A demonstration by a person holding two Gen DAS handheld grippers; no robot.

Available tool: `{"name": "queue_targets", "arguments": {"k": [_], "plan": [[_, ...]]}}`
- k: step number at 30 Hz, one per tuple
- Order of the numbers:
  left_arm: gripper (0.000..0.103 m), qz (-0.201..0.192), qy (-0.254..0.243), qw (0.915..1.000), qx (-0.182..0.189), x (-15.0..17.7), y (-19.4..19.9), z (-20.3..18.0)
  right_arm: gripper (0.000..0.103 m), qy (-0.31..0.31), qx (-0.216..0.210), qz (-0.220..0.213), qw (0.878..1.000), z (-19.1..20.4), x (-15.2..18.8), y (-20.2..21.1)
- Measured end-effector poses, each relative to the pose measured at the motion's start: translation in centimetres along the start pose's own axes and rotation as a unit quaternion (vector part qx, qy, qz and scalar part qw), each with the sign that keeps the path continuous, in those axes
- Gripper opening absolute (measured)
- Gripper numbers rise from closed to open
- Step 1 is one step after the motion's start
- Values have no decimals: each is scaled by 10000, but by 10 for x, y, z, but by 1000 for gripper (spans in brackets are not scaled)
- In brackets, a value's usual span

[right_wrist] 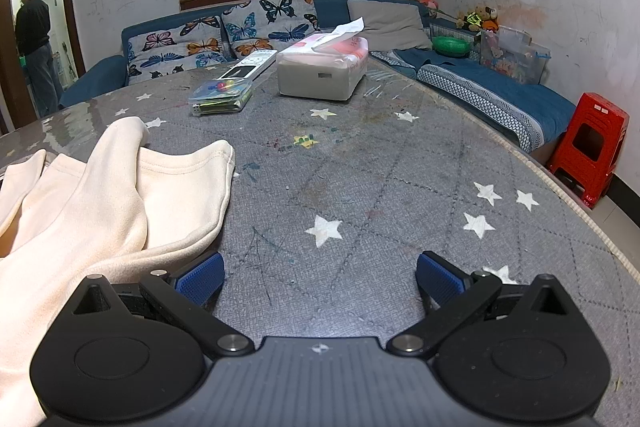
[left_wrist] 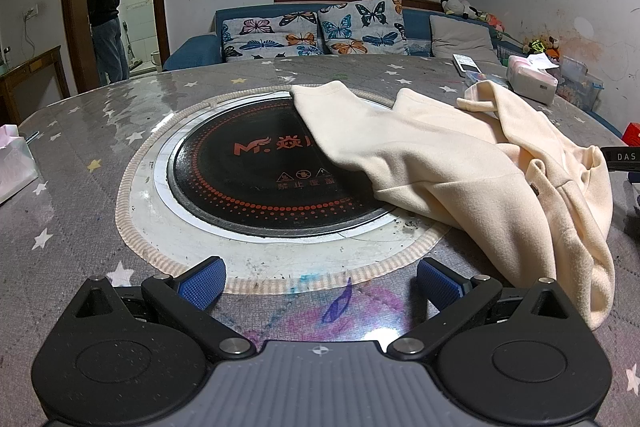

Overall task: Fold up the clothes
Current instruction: 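Move both tools toward the crumpled cream sweatshirt on the table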

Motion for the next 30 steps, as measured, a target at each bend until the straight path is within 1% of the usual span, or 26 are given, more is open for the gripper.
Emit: {"name": "queue_targets", "arguments": {"k": [5, 9, 21, 25, 30], "plan": [[103, -3, -9, 10000, -6, 0, 0, 0, 103, -40, -64, -16, 10000, -2, 0, 1], [103, -2, -11, 10000, -6, 0, 1, -1, 103, 139, -148, 52, 9998, 3, 2, 8], [103, 101, 20, 9999, -113, -1, 1, -3, 103, 653, -717, -36, 9953, 29, 21, 63], [103, 190, 37, 9997, -125, -1, 7, -5, 103, 742, -937, -73, 9928, 37, 25, 78], [103, 218, 123, 9996, -127, -1, 16, -6, 103, 913, -1096, -125, 9897, 49, 32, 92]]}}
Point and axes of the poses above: each gripper's, at about its wrist camera, not at the fingertips, and y roughly against the way its jaws point, z to its left, x to its underside, the point moved 1 cm from there along -y, roughly the way its jaws point, and after that the axes turned 11 degrees about -x, right-handed, at the moved point
